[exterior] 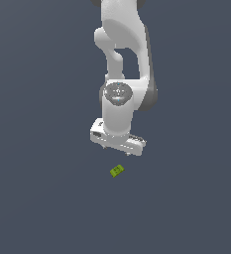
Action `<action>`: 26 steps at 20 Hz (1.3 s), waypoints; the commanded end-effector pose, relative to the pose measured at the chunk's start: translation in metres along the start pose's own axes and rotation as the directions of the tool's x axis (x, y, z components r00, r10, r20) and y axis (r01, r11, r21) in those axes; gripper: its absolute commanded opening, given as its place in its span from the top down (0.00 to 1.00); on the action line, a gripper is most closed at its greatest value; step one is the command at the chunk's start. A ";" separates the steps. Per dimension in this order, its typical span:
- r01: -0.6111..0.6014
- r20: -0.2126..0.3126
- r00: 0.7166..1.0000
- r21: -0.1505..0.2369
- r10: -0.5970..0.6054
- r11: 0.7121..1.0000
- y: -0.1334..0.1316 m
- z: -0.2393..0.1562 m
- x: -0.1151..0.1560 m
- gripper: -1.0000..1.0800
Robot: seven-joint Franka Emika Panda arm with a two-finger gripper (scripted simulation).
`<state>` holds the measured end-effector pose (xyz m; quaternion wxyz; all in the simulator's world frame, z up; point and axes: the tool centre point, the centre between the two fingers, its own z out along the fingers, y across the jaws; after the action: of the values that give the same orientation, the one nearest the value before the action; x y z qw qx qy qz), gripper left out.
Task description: Pick up the object and move it to a goal position.
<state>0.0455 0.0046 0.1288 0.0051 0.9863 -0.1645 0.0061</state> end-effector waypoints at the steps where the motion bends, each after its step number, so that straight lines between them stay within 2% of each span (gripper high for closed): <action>1: -0.073 0.003 0.997 0.002 0.073 0.997 -0.002 0.007 0.005 0.04; 7: -0.241 0.008 0.971 0.003 0.241 0.971 -0.008 0.025 0.017 0.04; 15: -0.437 0.014 0.899 0.002 0.437 0.900 -0.015 0.048 0.029 0.04; 21: -0.526 0.015 0.851 0.000 0.526 0.851 -0.018 0.060 0.035 0.04; 26: -0.564 0.016 0.826 -0.001 0.564 0.826 -0.020 0.065 0.037 0.04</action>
<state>0.0866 0.0106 0.0651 0.0001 0.8969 -0.4423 -0.0001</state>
